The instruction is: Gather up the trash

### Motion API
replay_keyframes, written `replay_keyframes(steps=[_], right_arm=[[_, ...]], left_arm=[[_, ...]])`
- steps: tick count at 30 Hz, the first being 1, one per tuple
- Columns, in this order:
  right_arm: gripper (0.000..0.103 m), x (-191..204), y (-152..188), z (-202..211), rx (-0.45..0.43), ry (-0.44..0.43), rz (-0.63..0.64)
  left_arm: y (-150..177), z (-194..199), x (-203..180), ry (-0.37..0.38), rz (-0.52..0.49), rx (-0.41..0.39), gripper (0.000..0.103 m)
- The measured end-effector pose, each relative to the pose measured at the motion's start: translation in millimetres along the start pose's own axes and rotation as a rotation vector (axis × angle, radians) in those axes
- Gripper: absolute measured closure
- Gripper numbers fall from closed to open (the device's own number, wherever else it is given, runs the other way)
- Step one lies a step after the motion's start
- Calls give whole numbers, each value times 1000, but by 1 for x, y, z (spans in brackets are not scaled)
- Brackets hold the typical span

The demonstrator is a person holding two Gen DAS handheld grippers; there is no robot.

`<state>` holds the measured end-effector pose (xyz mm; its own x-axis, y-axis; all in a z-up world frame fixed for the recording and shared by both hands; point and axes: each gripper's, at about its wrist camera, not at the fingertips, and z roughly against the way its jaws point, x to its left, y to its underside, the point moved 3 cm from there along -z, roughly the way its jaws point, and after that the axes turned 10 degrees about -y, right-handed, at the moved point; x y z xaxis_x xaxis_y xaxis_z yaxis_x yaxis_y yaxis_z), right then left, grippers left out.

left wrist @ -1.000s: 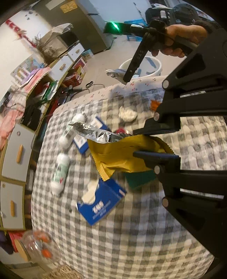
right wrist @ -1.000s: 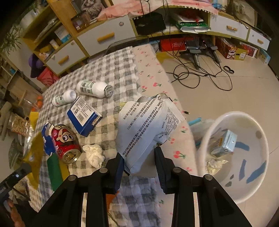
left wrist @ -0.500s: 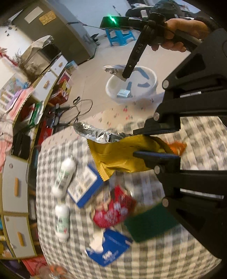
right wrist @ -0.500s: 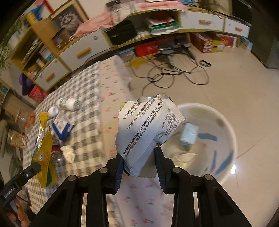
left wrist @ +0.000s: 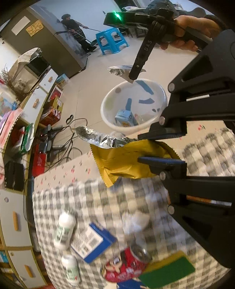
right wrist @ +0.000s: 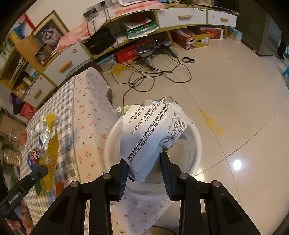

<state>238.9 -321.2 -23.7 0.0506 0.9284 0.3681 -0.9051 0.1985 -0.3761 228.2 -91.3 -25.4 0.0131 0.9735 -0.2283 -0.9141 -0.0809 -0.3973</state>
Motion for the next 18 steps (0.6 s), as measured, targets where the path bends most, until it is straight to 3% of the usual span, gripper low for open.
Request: replay_keyframes(steps=[4, 9, 18], right_arm=[[66, -6, 0, -1, 8, 6, -4], [46, -16, 5, -7, 42, 21, -12], [44, -34, 9, 3, 44, 42, -18]], left_arm=[[0, -12, -18, 11, -24, 9, 84], [1, -22, -37, 23, -54, 22, 84], [3, -37, -61, 42, -108, 37, 84]])
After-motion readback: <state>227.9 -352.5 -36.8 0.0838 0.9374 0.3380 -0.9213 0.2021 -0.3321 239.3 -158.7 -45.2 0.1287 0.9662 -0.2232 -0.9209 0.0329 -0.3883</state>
